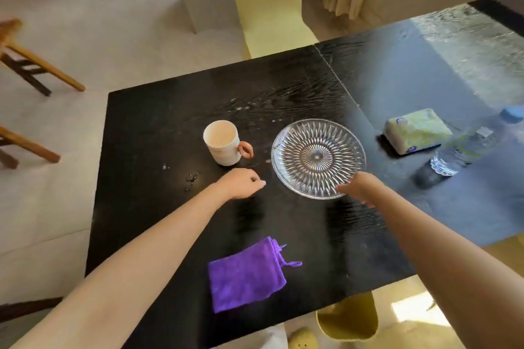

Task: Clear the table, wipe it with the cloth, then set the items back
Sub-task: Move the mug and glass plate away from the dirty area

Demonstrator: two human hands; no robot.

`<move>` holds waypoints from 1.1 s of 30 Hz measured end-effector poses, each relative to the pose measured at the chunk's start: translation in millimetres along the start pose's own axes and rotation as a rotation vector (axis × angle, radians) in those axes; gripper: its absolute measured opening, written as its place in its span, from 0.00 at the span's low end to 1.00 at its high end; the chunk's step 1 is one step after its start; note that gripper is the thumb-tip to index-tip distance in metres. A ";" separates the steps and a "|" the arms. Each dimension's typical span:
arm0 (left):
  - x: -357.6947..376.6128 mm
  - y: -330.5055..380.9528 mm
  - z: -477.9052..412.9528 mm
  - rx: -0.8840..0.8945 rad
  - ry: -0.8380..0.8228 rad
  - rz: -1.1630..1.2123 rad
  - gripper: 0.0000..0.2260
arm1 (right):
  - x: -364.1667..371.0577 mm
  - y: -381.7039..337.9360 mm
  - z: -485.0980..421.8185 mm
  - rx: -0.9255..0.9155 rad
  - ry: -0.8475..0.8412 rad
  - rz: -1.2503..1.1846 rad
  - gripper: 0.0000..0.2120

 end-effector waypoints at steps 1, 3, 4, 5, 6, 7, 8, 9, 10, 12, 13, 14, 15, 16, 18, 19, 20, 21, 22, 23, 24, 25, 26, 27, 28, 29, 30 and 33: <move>1.1 -18.8 1.0 -0.076 0.043 0.057 0.19 | 6.5 1.0 -2.8 0.015 0.013 -0.012 0.14; -2.2 -50.9 2.4 -0.234 0.152 0.190 0.26 | 14.7 7.1 -10.1 0.059 0.076 -0.114 0.11; -6.4 -66.9 3.4 -0.296 0.223 0.278 0.29 | 17.6 7.1 -16.7 0.086 0.124 -0.187 0.10; -12.5 -80.4 3.6 -0.336 0.302 0.367 0.31 | 18.8 6.5 -23.4 0.115 0.168 -0.265 0.09; -18.5 -92.8 2.9 -0.357 0.379 0.453 0.33 | 20.7 5.1 -30.0 0.150 0.200 -0.341 0.07; -24.2 -102.8 1.7 -0.353 0.446 0.533 0.36 | 24.0 4.9 -36.6 0.190 0.223 -0.413 0.08; -28.6 -110.4 -0.2 -0.325 0.498 0.605 0.39 | 28.9 6.1 -43.4 0.230 0.238 -0.488 0.11; -31.5 -116.0 -2.4 -0.284 0.535 0.670 0.41 | 35.1 9.1 -49.4 0.264 0.246 -0.549 0.16; -32.6 -121.0 -5.3 -0.243 0.559 0.724 0.42 | 41.6 11.7 -54.3 0.289 0.244 -0.585 0.20; -30.3 -130.3 -11.5 -0.187 0.566 0.792 0.43 | 53.1 15.8 -61.7 0.325 0.227 -0.651 0.21; -27.5 -134.7 -14.6 -0.169 0.556 0.821 0.43 | 57.4 17.0 -64.0 0.338 0.218 -0.730 0.20; -25.0 -138.6 -17.6 -0.148 0.546 0.857 0.44 | 60.5 17.7 -66.7 0.342 0.214 -0.832 0.18; -22.9 -142.0 -20.4 -0.126 0.538 0.897 0.44 | 61.7 18.0 -68.7 0.342 0.220 -0.929 0.17; -21.2 -145.1 -23.0 -0.107 0.534 0.931 0.44 | 61.7 18.4 -70.2 0.337 0.232 -1.010 0.15; -19.8 -152.2 -26.2 -0.101 0.543 0.970 0.44 | 62.2 17.9 -72.5 0.312 0.236 -1.106 0.12; -19.4 -156.0 -27.2 -0.108 0.556 0.974 0.44 | 63.0 17.9 -74.4 0.288 0.230 -1.131 0.09; -19.1 -158.9 -28.0 -0.114 0.570 0.969 0.43 | 63.4 17.0 -75.1 0.262 0.218 -1.155 0.05; -18.3 -160.5 -28.5 -0.114 0.583 0.959 0.42 | 63.5 17.0 -76.2 0.236 0.207 -1.169 0.05; -17.3 -160.5 -29.1 -0.105 0.593 0.949 0.41 | 62.9 17.5 -76.8 0.208 0.200 -1.182 0.07; -16.4 -159.1 -29.8 -0.094 0.599 0.944 0.41 | 60.4 18.5 -76.6 0.183 0.206 -1.183 0.09; -16.0 -156.6 -30.4 -0.087 0.603 0.943 0.40 | 56.8 19.3 -75.6 0.164 0.218 -1.177 0.09; -16.2 -153.8 -30.8 -0.088 0.608 0.943 0.40 | 53.1 20.4 -74.3 0.149 0.232 -1.162 0.08; -17.3 -150.8 -30.9 -0.089 0.618 0.941 0.40 | 50.4 21.1 -72.7 0.132 0.244 -1.164 0.06; -19.1 -147.2 -30.8 -0.084 0.631 0.939 0.40 | 48.9 21.9 -71.2 0.119 0.253 -1.179 0.04; -21.0 -142.3 -31.0 -0.071 0.641 0.940 0.40 | 48.6 24.3 -69.8 0.109 0.262 -1.195 0.03; -22.3 -136.0 -31.3 -0.056 0.644 0.943 0.40 | 49.5 28.3 -67.3 0.104 0.271 -1.203 0.04; -23.1 -128.2 -31.8 -0.046 0.644 0.944 0.40 | 51.5 33.6 -63.9 0.102 0.279 -1.206 0.05; -24.4 -98.4 -34.9 -0.018 0.631 0.929 0.40 | 57.9 56.0 -47.9 0.101 0.297 -1.230 0.06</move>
Point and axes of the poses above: each hand's wrist, its own z-axis away from the middle knuckle, its own x-axis out of the palm, y = z × x, the point moved 6 cm from there along -z, towards the middle knuckle, and after that the axes turned 6 degrees about -y, right-handed, at the moved point
